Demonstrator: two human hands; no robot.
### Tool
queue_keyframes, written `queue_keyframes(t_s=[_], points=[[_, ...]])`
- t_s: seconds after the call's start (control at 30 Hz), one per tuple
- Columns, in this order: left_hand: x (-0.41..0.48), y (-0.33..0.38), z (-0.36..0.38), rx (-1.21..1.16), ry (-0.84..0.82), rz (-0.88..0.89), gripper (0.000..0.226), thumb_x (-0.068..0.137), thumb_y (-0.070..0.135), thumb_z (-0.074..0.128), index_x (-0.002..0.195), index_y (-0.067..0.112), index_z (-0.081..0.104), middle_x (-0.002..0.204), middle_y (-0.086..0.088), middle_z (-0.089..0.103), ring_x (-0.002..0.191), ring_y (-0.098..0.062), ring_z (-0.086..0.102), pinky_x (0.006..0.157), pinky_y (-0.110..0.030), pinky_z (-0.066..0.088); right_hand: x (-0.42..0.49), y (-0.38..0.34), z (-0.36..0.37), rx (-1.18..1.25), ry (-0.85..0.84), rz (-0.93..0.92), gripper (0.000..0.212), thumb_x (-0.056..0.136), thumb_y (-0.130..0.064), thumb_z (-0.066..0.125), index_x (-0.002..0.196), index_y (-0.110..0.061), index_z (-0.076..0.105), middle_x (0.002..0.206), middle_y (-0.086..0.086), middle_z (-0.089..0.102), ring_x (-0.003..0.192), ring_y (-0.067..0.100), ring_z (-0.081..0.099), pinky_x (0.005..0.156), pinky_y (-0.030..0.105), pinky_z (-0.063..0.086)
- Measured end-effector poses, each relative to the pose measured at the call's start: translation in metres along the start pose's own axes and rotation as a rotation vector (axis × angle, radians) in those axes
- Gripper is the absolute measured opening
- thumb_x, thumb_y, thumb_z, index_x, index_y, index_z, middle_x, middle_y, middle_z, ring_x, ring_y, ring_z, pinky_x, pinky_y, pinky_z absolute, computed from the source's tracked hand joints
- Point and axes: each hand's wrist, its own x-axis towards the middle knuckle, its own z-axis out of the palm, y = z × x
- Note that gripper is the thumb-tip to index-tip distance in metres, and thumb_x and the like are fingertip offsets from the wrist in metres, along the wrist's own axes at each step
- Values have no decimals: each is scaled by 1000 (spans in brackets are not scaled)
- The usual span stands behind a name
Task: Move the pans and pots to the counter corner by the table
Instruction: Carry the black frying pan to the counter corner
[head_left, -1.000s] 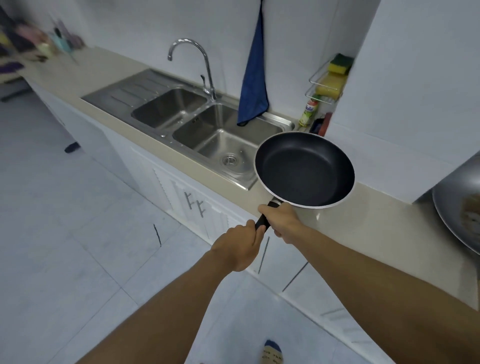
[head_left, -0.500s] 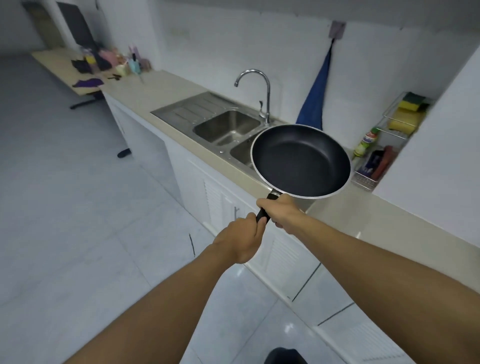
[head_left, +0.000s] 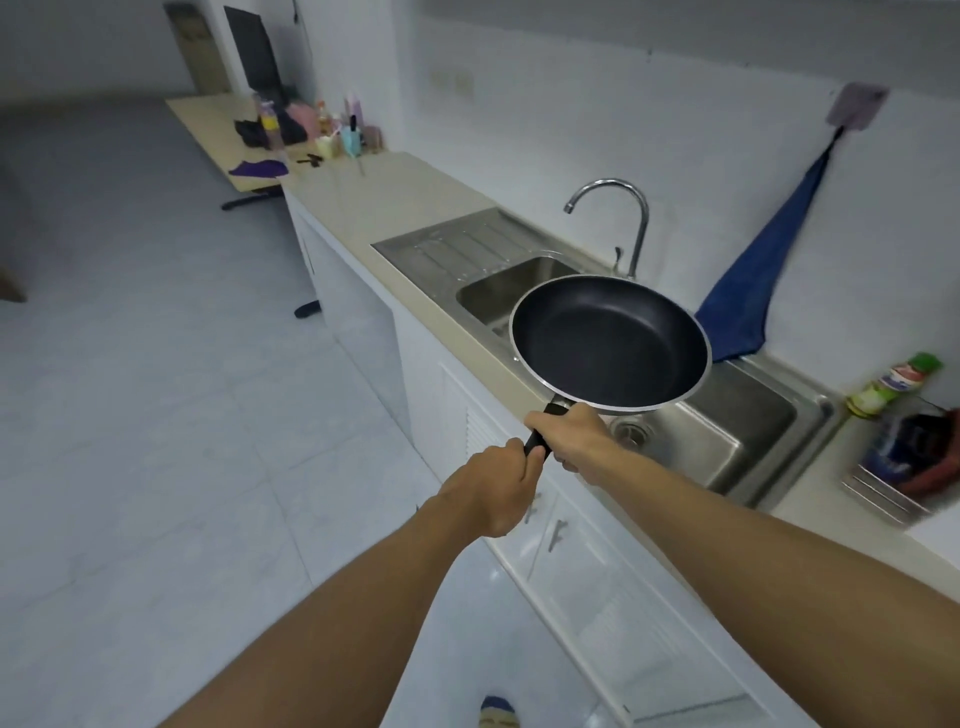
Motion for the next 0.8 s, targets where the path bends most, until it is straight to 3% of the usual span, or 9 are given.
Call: queue_keyframes(t_s=[0.13, 0.37, 0.6, 0.8], points=[[47, -19, -24, -45, 17, -49, 49, 105, 51, 15, 92, 16, 48, 72, 0, 53, 61, -15, 50, 57, -32, 41, 53, -34, 12, -27, -45, -32, 22, 59, -36, 60, 63, -16, 53, 49, 1, 48, 47, 19, 40, 49, 29, 35], [113, -58, -72, -55, 23, -100, 45, 104, 52, 15, 80, 22, 39, 71, -3, 55, 57, -19, 54, 53, -34, 44, 129, -94, 43, -77, -76, -71, 23, 52, -39, 60, 59, -18, 54, 49, 0, 50, 48, 20, 43, 53, 32, 37], [180, -130, -129, 3, 37, -78, 41, 105, 49, 16, 81, 24, 37, 69, 2, 50, 59, -13, 49, 51, -26, 30, 196, -165, 96, -71, -67, -76, 20, 68, -33, 62, 69, -13, 57, 50, 2, 49, 45, 18, 41, 46, 27, 34], [228, -191, -196, 28, -9, -55, 44, 106, 48, 16, 94, 16, 44, 71, 2, 50, 59, -14, 50, 51, -25, 35, 243, -232, 144, -41, -59, -53, 20, 71, -31, 63, 71, -12, 57, 57, 4, 52, 50, 18, 43, 45, 25, 34]])
